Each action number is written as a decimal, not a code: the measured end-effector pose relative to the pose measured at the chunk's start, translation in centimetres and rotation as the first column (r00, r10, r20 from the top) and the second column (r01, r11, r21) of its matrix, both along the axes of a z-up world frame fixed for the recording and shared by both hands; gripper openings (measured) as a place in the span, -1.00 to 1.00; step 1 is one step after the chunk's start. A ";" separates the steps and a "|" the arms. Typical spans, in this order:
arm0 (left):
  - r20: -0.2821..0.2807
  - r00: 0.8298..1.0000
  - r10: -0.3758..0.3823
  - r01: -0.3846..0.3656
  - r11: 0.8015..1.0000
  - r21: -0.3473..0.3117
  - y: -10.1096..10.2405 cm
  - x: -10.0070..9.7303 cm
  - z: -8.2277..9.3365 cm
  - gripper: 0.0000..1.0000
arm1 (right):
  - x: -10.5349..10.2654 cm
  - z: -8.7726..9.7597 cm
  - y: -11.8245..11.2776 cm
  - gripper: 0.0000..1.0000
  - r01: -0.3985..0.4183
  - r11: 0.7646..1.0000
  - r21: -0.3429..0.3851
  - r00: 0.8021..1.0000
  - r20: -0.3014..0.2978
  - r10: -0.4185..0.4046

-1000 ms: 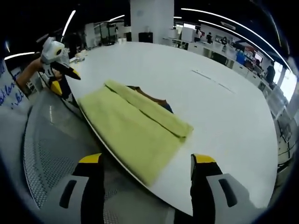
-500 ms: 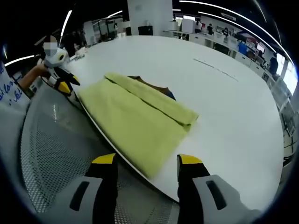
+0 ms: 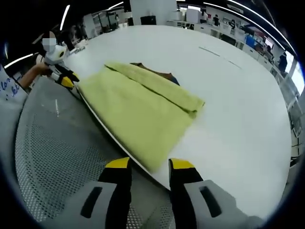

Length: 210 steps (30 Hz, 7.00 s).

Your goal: Fold the garment on the visible template until the final outline fits inside the template.

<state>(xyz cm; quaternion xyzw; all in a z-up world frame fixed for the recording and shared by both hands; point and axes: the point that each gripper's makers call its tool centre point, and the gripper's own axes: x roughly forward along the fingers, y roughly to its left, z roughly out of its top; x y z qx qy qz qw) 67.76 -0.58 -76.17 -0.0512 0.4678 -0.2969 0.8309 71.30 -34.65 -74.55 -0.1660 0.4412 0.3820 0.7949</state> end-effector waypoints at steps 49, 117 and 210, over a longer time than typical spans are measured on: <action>-0.021 0.997 -0.079 0.080 0.995 0.058 -0.3 -0.1 -1.2 -0.97 | -0.6 -3.7 -0.5 -0.87 -0.037 0.996 -0.079 0.991 -0.134 0.026; -0.031 0.994 -0.102 0.104 0.991 0.087 -0.1 0.9 0.3 -1.00 | -0.5 -1.4 -0.7 -0.97 -0.051 0.996 -0.069 0.996 -0.080 0.046; -0.200 0.944 -0.263 0.299 0.938 0.176 -0.3 -1.6 -2.2 -0.98 | -2.6 -5.3 -1.8 -0.97 -0.099 0.982 -0.162 0.965 -0.258 0.055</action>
